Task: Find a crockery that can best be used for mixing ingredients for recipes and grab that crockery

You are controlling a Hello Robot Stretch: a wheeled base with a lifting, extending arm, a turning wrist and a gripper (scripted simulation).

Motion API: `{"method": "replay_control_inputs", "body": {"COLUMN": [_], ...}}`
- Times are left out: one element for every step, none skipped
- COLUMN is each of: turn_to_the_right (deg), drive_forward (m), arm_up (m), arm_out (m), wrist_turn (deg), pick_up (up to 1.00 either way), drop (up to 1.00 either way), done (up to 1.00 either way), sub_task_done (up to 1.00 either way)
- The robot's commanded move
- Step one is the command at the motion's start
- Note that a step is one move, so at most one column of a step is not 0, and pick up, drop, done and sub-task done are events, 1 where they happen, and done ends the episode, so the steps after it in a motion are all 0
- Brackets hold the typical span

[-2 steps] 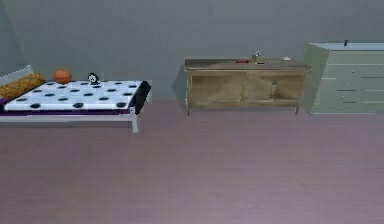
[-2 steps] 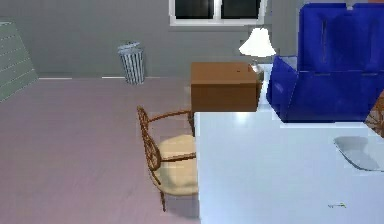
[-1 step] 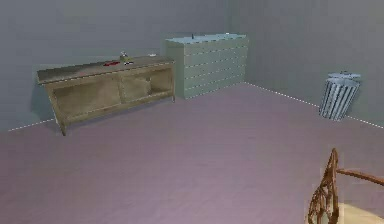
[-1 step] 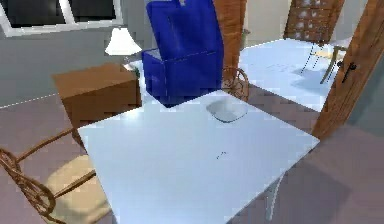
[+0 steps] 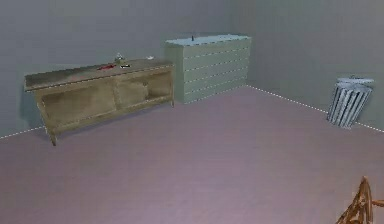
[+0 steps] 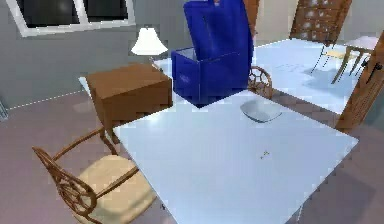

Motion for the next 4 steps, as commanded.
{"method": "replay_control_inputs", "body": {"turn_to_the_right": [45.0,6.0,0.0,-9.0], "drive_forward": [0.00,0.00,0.30,0.00], "arm_up": [0.00,0.00,0.00,0.00], "arm_out": [0.00,0.00,0.00,0.00], "wrist_turn": [0.0,0.0,0.0,0.0], "pick_up": [0.00,0.00,0.00,0.00], "drop": [0.00,0.00,0.00,0.00], "done": [0.00,0.00,0.00,0.00], "sub_task_done": [0.00,0.00,0.00,0.00]}}
